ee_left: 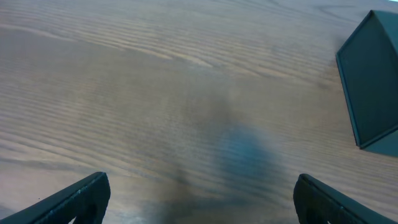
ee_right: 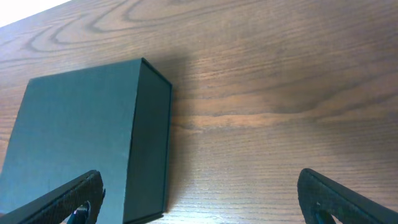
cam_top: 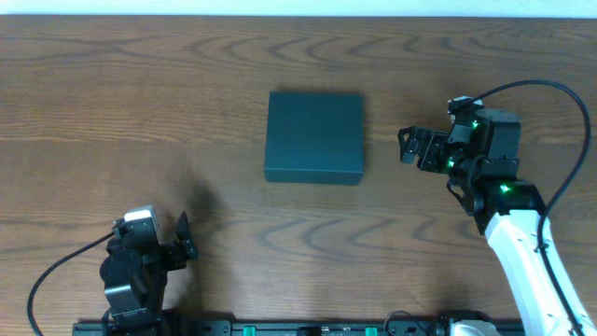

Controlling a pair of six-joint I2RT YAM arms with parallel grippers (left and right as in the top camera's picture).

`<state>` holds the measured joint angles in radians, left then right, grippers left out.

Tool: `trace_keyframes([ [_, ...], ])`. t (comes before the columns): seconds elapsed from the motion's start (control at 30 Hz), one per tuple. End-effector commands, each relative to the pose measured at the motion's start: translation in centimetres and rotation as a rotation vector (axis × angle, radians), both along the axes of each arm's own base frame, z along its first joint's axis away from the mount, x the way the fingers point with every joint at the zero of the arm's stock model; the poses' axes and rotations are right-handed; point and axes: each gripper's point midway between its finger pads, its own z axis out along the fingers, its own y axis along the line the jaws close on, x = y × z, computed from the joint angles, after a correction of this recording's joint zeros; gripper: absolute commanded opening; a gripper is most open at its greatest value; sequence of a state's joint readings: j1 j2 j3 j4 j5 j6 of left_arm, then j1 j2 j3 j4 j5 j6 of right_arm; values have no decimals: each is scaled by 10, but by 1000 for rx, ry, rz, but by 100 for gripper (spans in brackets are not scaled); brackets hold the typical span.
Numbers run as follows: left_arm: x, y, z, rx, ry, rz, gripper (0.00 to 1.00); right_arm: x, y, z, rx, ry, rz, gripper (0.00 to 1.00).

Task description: Pack container

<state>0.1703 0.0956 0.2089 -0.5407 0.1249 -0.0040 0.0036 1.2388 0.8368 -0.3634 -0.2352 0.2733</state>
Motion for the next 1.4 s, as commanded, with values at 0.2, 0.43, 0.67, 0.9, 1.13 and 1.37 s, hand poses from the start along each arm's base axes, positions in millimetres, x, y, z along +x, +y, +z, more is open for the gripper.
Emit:
trace_keyframes([
  [0.2,1,0,-15,-34,-11,17,95,3,-3,6,-9,-18,-1,99],
  [0.43,2,-10,-10,-30,-37,-33,95,3,-3,6,-9,-18,-1,99],
  [0.67,3,-25,-9,-29,-43,-102,95,3,-3,6,-9,-18,-1,99],
  [0.9,2,-28,-9,-30,-42,-117,95,3,-3,6,-9,-18,-1,99],
  [1.13,2,-28,-9,-30,-42,-117,95,3,-3,6,-9,-18,-1,99],
  [1.37,2,-28,-9,-30,-42,-117,95,0,1,6,-9,-11,12,99],
])
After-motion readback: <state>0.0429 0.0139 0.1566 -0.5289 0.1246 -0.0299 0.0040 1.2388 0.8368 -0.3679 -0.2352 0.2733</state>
